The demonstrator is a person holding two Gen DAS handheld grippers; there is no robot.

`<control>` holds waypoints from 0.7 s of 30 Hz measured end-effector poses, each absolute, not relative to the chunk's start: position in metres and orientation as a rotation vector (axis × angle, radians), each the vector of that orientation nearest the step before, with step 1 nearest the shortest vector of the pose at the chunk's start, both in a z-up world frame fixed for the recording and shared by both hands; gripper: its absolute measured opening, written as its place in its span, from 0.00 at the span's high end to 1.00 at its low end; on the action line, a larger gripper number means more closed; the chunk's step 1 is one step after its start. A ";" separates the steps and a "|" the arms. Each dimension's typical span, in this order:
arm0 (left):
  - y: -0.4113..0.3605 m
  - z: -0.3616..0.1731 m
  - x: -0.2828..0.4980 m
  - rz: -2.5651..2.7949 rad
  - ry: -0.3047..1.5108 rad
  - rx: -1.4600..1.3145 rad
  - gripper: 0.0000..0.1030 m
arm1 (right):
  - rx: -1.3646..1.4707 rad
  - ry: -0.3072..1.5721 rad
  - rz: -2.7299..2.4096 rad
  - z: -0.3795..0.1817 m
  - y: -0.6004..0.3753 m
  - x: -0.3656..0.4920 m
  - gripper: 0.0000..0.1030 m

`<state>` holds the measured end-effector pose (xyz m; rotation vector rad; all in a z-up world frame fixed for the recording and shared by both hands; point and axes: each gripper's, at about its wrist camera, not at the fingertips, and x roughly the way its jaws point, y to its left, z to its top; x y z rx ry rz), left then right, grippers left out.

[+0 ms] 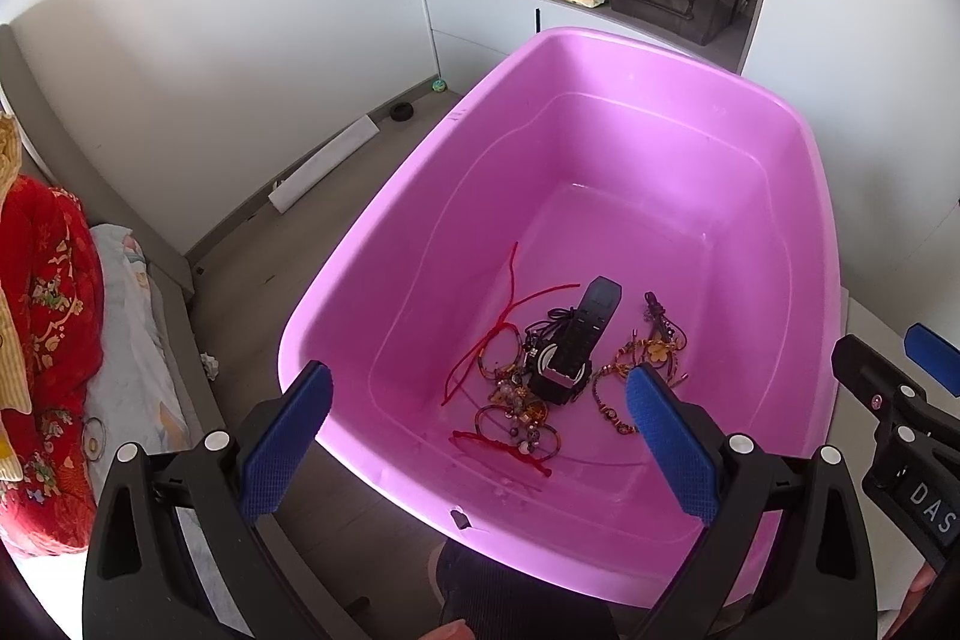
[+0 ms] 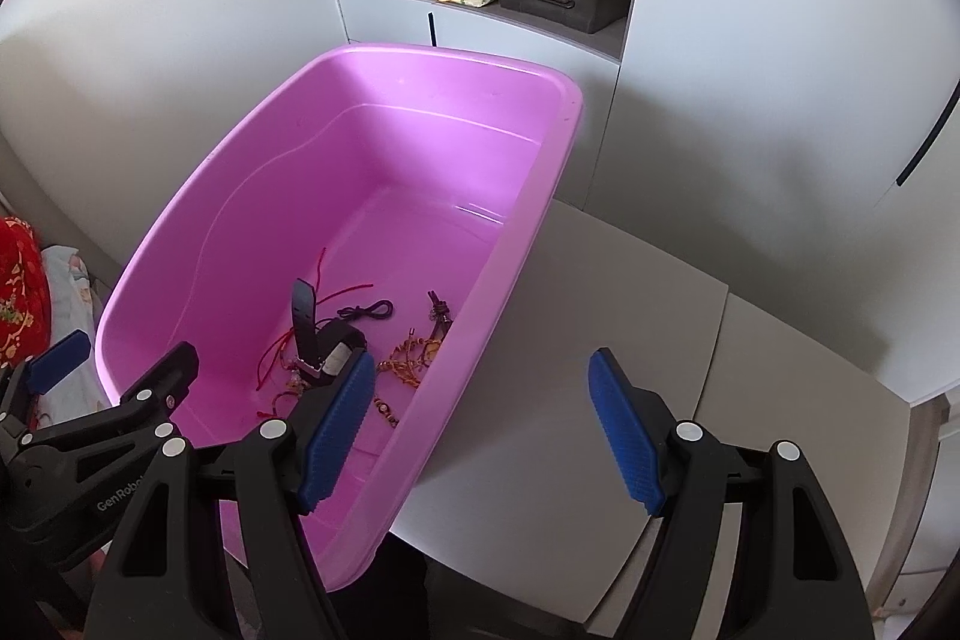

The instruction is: Organize jewelry

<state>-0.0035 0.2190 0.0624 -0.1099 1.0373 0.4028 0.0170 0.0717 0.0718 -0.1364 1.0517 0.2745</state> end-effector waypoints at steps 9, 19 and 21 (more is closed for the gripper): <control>0.219 0.062 -0.003 0.407 1.042 -0.113 0.06 | -0.133 1.057 0.283 0.072 0.072 0.016 0.32; 0.216 0.062 -0.002 0.406 1.044 -0.110 0.06 | -0.131 1.057 0.287 0.071 0.073 0.014 0.32; 0.216 0.062 -0.002 0.406 1.044 -0.112 0.06 | -0.131 1.057 0.288 0.071 0.073 0.014 0.32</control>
